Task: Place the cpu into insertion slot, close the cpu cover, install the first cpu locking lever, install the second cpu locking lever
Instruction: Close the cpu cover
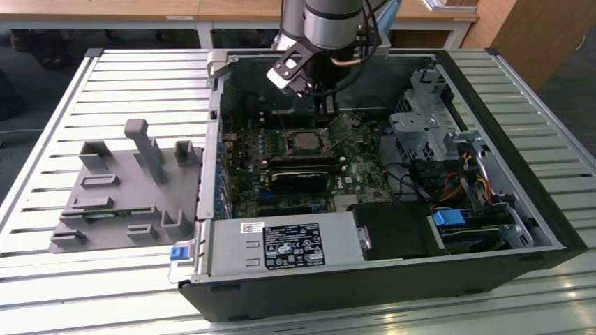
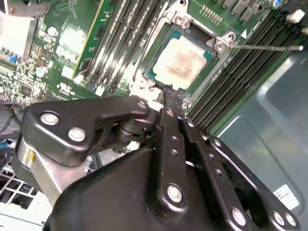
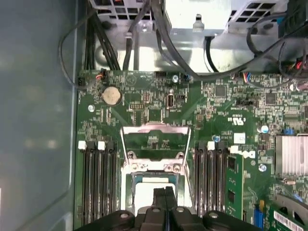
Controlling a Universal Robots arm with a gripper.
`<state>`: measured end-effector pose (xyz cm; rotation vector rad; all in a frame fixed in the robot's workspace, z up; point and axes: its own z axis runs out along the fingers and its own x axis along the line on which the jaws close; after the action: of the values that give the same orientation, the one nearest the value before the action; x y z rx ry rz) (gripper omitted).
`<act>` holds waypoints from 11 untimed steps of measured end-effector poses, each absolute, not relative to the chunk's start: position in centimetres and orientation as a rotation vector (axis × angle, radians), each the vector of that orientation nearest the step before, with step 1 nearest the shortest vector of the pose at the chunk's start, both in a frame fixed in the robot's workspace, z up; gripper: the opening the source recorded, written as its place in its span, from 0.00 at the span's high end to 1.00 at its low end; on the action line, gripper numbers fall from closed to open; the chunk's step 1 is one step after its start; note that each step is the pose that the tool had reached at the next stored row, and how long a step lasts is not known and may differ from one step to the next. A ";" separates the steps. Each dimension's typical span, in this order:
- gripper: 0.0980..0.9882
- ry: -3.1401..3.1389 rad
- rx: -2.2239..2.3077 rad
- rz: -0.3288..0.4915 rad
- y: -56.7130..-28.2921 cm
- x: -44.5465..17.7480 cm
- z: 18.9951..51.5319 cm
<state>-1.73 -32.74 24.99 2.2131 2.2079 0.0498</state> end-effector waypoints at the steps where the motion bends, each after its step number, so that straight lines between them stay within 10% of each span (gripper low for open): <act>1: 0.99 2.208 2.213 0.050 -32.7 -1.7 25.2; 11: 0.99 2.209 2.215 0.047 -32.7 0.0 26.4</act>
<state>0.01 -32.75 26.43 2.2148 2.2095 0.0465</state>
